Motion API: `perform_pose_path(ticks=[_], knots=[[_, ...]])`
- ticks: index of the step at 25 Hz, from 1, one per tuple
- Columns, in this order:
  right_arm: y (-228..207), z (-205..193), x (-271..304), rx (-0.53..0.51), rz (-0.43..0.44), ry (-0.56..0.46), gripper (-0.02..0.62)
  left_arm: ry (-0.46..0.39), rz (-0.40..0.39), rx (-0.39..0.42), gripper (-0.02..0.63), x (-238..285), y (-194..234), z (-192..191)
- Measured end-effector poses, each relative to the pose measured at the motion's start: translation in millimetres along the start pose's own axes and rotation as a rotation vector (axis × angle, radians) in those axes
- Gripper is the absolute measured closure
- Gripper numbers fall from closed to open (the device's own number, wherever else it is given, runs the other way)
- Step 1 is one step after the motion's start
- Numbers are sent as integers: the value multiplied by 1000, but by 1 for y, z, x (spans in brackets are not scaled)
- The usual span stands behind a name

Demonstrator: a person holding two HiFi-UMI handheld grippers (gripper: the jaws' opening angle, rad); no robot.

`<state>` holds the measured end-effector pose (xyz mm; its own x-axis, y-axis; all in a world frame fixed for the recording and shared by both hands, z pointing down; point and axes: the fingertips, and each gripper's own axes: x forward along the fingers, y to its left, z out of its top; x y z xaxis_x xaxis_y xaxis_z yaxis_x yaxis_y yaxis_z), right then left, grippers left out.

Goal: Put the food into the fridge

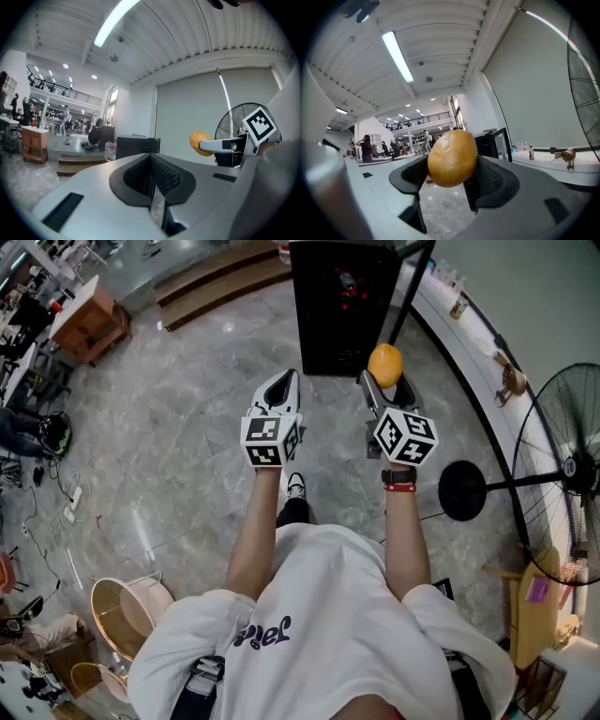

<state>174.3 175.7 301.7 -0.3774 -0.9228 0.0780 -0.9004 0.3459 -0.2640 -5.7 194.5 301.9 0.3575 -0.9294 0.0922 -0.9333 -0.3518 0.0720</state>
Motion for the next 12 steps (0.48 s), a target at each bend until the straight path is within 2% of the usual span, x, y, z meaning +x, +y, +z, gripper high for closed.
perform_pose_path(ticks=[5, 12], knots=[[5, 7, 52, 21, 21, 2, 258, -18, -8, -4, 588, 41, 32, 12], [4, 9, 123, -3, 2, 19, 259, -18, -19, -37, 588, 96, 78, 17]])
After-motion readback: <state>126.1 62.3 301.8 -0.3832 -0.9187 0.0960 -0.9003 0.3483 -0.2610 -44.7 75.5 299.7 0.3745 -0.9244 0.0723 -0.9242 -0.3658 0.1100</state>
